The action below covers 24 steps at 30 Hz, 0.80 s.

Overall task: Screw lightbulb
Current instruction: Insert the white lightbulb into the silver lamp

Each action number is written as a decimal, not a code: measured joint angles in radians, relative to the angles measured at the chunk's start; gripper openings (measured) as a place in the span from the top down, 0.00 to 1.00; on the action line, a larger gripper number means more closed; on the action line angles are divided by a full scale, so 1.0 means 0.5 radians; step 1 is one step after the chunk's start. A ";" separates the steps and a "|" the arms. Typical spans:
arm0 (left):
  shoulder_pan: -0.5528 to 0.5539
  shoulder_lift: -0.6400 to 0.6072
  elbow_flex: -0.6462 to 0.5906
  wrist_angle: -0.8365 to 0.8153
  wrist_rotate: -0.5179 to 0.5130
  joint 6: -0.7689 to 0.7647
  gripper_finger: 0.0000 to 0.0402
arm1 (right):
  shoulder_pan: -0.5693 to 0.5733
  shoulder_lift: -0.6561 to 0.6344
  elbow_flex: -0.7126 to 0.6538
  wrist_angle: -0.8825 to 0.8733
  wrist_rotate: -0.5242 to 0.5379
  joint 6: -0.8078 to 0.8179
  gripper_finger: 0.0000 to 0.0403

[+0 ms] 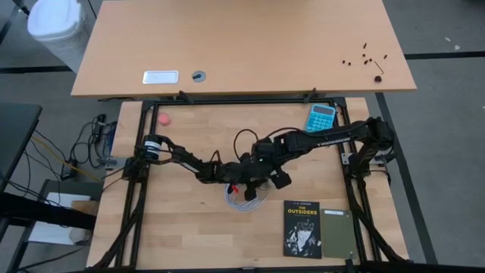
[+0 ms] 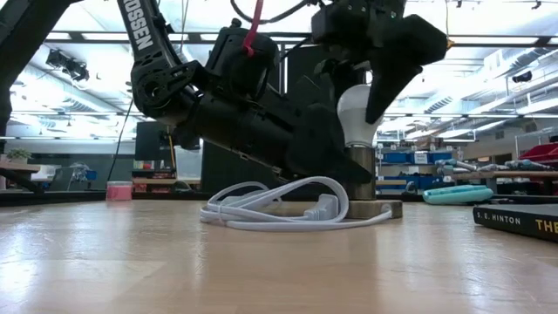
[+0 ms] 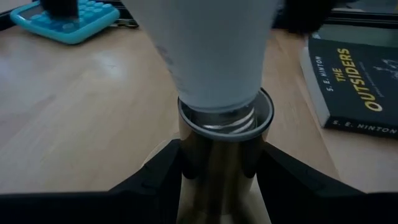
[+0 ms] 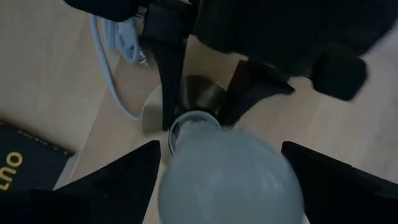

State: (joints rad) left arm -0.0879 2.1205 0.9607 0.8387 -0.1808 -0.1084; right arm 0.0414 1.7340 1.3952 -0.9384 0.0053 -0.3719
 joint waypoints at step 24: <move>0.011 0.000 0.000 -0.011 0.032 0.106 0.56 | 0.024 0.087 -0.002 -0.024 -0.052 -0.409 0.24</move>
State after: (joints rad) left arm -0.0826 2.1205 0.9607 0.8333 -0.1646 -0.0555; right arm 0.0536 1.7775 1.3941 -0.9505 -0.0208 -0.5766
